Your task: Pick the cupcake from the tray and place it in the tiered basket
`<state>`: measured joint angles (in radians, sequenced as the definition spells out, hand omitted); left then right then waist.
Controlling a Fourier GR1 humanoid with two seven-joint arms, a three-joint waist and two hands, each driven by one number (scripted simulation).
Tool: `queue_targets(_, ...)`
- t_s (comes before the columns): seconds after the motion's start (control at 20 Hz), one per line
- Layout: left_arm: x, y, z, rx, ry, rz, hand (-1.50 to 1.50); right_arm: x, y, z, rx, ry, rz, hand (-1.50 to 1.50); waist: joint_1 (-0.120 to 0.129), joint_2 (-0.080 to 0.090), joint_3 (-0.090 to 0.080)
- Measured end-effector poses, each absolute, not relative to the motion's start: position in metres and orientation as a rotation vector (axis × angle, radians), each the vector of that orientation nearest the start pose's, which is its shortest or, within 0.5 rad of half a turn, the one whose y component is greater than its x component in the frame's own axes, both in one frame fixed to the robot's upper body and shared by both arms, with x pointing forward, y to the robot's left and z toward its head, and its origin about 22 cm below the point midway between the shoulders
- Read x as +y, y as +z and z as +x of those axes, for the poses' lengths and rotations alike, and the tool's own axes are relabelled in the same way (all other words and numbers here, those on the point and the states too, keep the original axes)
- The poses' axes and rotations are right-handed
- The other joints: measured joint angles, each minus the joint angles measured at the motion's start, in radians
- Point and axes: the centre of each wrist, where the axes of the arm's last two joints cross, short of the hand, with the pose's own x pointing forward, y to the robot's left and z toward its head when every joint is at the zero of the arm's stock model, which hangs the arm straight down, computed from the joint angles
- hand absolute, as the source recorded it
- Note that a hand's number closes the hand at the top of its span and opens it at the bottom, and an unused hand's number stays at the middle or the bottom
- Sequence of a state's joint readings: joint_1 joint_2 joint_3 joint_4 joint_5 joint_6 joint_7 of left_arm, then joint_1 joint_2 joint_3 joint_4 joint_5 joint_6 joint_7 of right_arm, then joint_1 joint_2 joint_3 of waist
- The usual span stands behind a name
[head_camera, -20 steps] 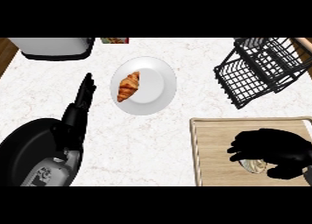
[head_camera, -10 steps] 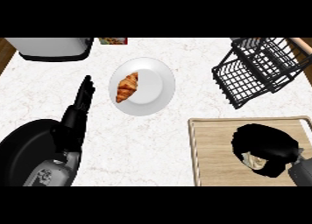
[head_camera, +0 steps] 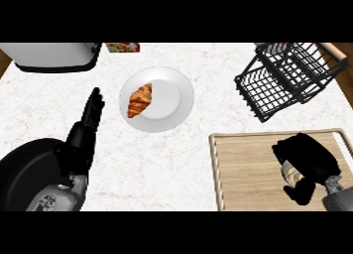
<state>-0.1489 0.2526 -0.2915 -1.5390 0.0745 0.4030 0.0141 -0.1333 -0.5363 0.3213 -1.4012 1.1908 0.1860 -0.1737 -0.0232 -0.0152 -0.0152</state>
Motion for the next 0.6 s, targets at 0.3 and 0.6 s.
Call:
queue_targets(0.3, 0.206, 0.030, 0.271, -1.652, -0.097, 0.207, 0.00, -0.269, 0.050, 0.255, -1.108, 1.609, -1.044, 1.50, 0.004, 0.008, 0.010)
queue_targets(0.6, 0.209, 0.032, 0.273, -1.656, -0.095, 0.218, 0.00, -0.263, 0.126, 0.241, -1.224, 1.417, -1.178, 1.50, 0.003, 0.008, 0.013)
